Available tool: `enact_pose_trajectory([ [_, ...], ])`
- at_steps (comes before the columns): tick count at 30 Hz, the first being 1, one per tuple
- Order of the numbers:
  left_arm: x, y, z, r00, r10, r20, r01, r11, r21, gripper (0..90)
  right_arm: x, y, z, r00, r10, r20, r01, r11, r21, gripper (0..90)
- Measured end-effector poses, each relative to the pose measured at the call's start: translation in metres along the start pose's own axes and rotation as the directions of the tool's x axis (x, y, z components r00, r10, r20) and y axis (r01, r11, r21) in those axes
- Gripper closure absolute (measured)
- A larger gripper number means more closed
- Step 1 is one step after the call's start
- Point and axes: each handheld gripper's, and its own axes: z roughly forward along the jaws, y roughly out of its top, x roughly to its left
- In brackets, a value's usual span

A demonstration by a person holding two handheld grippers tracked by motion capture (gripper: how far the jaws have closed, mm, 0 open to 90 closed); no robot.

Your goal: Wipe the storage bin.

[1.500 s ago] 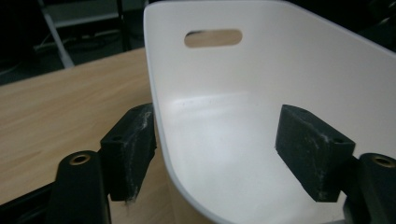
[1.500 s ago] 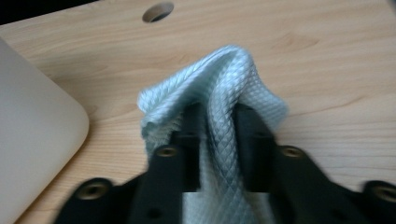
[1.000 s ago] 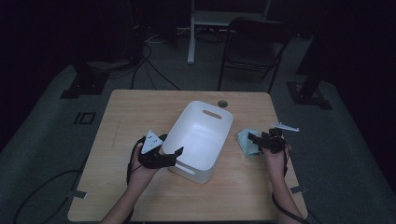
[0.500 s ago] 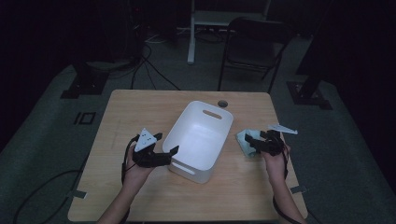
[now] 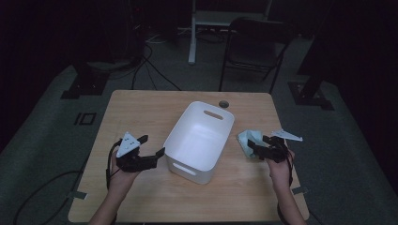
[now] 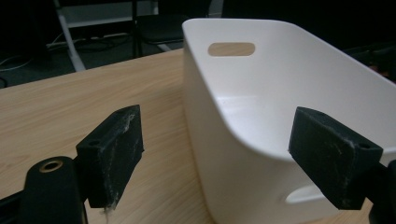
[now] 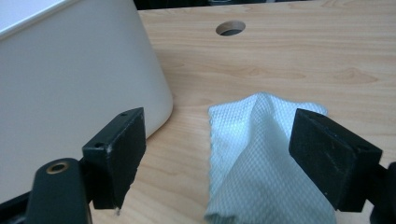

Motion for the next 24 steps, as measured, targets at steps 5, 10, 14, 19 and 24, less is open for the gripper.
enact_pose_trajectory([
  [5, 0.009, -0.009, -0.013, 0.9999, -0.013, 0.005, 0.013, 0.9999, 0.007, 17.7, 0.003, -0.009, -0.009, 0.9996, -0.004, -0.028, 0.004, 1.000, -0.006, 18.4],
  [10, 0.015, -0.022, -0.019, 0.9993, -0.028, 0.024, 0.028, 0.9995, 0.013, 17.7, 0.007, -0.019, -0.015, 0.9992, -0.015, -0.038, 0.015, 1.000, 0.008, 18.3],
  [14, 0.018, -0.035, -0.023, 0.9984, -0.030, 0.047, 0.030, 0.9995, 0.000, 17.7, 0.011, -0.028, -0.018, 0.9984, -0.022, -0.053, 0.022, 1.000, 0.012, 18.4],
  [19, 0.018, -0.053, -0.022, 0.9995, -0.011, 0.029, 0.009, 0.9982, 0.058, 17.7, 0.016, -0.040, -0.021, 0.9961, -0.037, -0.080, 0.040, 0.999, 0.030, 18.4],
  [24, 0.022, -0.068, -0.020, 0.9991, -0.036, 0.023, 0.034, 0.9947, 0.097, 17.7, 0.022, -0.051, -0.025, 0.9940, -0.059, -0.093, 0.064, 0.996, 0.056, 18.4],
])
